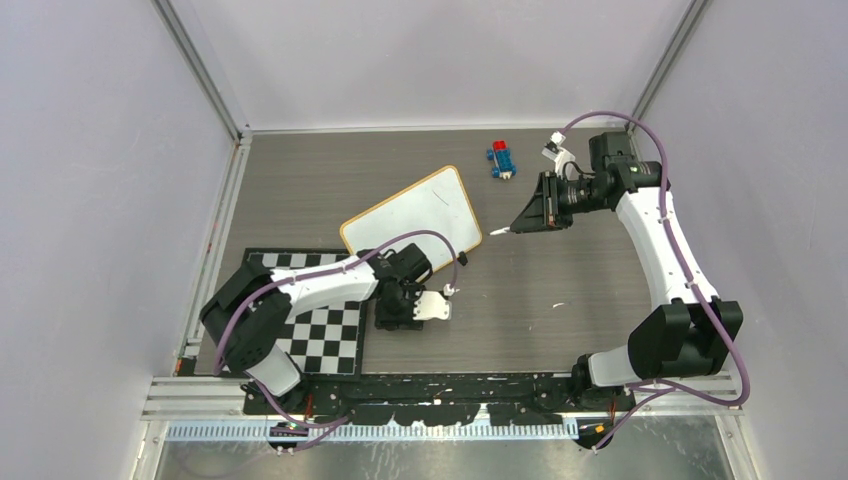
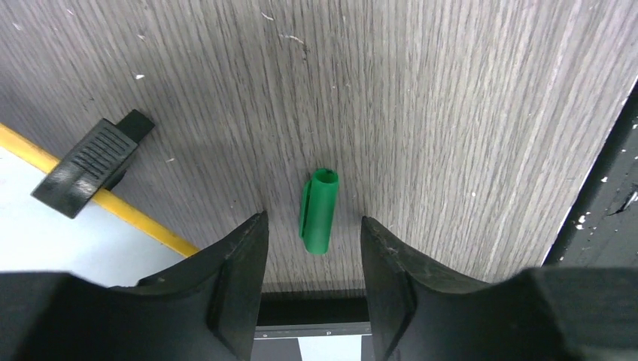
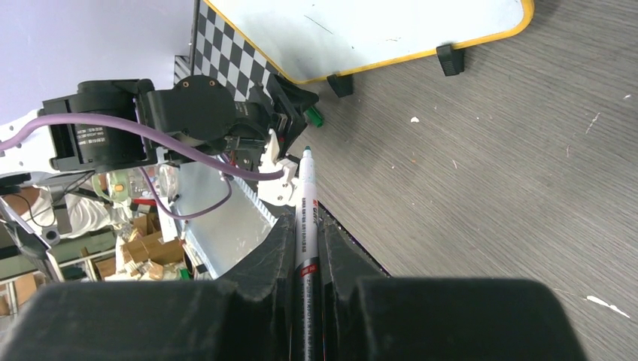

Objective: Write a sentence on the whiteboard
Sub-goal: Place the pen cap at the center of the board.

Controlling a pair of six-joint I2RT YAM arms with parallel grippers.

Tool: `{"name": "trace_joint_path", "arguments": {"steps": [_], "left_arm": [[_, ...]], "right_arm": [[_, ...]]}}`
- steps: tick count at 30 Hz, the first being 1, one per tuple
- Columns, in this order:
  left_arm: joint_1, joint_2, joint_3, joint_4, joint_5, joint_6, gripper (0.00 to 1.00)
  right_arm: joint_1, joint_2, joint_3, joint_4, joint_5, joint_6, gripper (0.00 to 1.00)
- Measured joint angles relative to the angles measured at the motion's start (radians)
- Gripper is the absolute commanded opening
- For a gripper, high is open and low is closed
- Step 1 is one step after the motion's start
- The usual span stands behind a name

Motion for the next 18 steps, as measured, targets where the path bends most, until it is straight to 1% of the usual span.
{"name": "trace_joint_path", "arguments": {"steps": [4, 10, 13, 18], "left_arm": [[-0.015, 0.0, 0.05, -0.042, 0.001, 0.0, 0.58], [-0.045, 0.0, 0.2, -0.118, 0.009, 0.03, 0.64], [-0.05, 0.001, 0.24, -0.124, 0.008, 0.086, 0.65], [-0.051, 0.037, 0.254, -0.129, 0.008, 0.207, 0.64]], "right_arm": [[0.0, 0.0, -0.008, 0.008, 0.0, 0.005, 0.0], [-0.001, 0.0, -0.014, 0.009, 0.0, 0.011, 0.0], [-0.002, 0.0, -0.014, 0.009, 0.0, 0.013, 0.0], [-0.008, 0.0, -0.014, 0.009, 0.0, 0.013, 0.0]]}}
